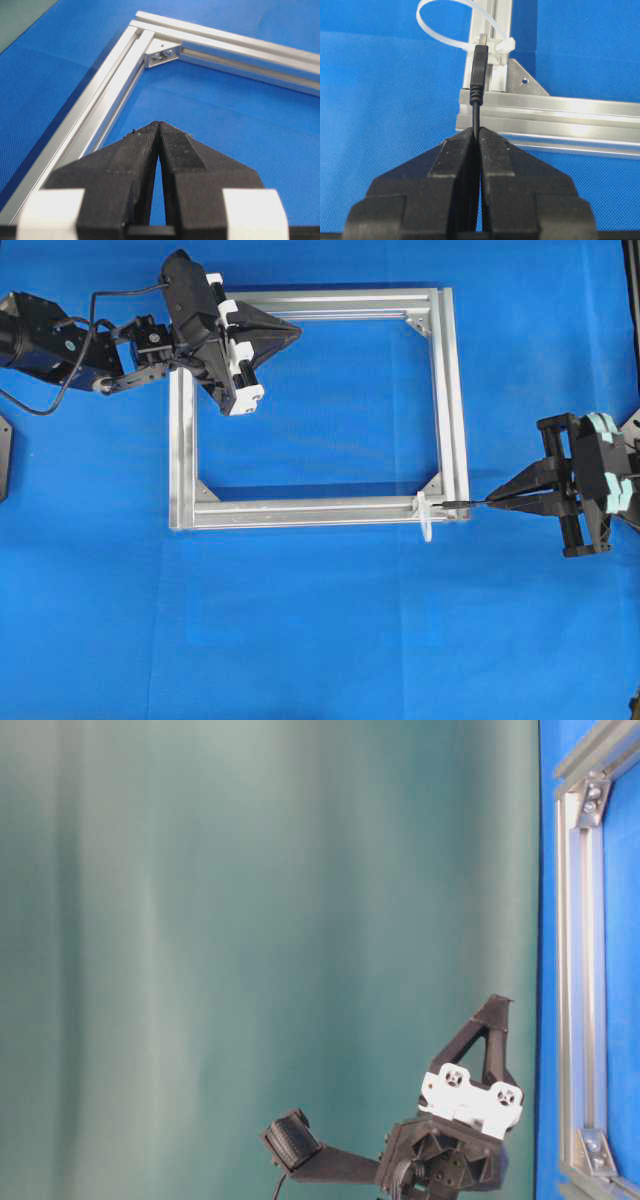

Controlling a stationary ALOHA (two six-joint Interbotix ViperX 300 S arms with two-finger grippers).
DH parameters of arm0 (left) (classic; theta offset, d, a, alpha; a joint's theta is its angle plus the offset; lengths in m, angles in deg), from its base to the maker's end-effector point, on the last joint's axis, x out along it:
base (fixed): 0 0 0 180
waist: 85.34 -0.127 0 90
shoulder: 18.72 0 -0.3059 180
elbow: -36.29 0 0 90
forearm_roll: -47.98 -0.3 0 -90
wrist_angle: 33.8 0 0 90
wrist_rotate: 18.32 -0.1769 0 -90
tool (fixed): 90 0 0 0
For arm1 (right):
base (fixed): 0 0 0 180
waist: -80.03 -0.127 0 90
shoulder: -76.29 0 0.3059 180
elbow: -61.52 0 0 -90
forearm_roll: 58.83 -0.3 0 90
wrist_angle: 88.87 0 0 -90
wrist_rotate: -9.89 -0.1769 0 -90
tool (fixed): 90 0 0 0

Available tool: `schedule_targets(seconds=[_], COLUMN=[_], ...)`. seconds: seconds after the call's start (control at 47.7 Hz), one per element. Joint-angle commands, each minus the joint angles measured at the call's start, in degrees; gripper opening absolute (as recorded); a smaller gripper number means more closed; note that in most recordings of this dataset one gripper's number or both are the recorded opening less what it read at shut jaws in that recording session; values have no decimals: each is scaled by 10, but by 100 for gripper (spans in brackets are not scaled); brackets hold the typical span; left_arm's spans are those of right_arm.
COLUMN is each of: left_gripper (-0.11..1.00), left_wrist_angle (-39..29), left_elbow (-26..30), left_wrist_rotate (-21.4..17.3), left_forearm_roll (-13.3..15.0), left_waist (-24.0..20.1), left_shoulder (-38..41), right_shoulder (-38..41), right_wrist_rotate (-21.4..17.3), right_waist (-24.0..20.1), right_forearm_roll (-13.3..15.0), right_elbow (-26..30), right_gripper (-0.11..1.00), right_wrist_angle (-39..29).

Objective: Insert the wire through the string loop located on the right side.
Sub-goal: 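Push the USB plug leftward through the white zip-tie loop with the right gripper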

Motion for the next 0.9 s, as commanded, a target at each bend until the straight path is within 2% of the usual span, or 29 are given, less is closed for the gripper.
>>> schedule_targets(seconds=[0.0,0.524,0.692,0.881], left_gripper=[0,0,0,0], left_wrist_angle=[4,4,4,4], left_elbow=[9,9,9,9], left_wrist_rotate=[-1,-1,-1,-1], left_forearm_roll=[-2,-2,-2,-2], left_waist=[1,1,1,1], left_shoulder=[-18,-18,-19,-18], right_shoulder=[-2,7,40,96], right_wrist_rotate=[1,-1,-2,-2], right_waist=[1,1,0,1], right_forearm_roll=[1,1,1,-1], right_elbow=[6,11,28,54], right_gripper=[-4,-4,-4,-4], right_wrist_angle=[7,9,26,76])
